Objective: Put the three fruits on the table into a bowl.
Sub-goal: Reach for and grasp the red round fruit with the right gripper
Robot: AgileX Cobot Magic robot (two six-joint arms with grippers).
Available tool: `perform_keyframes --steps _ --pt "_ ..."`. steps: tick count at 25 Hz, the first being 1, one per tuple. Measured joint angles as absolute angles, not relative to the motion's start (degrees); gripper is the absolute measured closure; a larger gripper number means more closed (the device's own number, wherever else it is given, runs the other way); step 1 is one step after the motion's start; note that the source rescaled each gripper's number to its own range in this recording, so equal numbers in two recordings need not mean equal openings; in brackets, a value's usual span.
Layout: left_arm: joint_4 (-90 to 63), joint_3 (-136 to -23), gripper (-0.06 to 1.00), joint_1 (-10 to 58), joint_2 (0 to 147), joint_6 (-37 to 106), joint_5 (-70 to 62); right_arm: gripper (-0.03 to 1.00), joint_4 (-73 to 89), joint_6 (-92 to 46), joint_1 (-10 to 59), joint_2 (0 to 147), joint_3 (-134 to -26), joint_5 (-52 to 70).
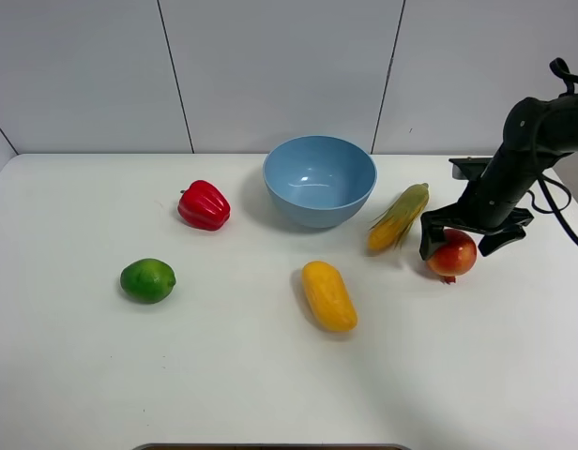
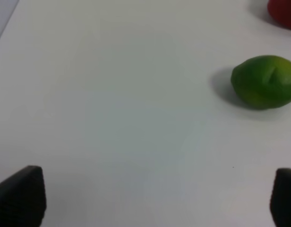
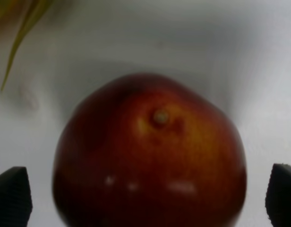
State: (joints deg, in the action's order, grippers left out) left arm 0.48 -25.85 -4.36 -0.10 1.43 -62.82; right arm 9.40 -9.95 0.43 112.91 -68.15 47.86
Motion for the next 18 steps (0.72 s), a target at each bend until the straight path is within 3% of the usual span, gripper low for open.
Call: perform_keyframes --steps 18 --pt "0.5 -25.9 0.15 -4.4 -0.1 1.4 -62.8 -0.03 11.5 -12.4 0.4 118.8 -68.3 44.1"
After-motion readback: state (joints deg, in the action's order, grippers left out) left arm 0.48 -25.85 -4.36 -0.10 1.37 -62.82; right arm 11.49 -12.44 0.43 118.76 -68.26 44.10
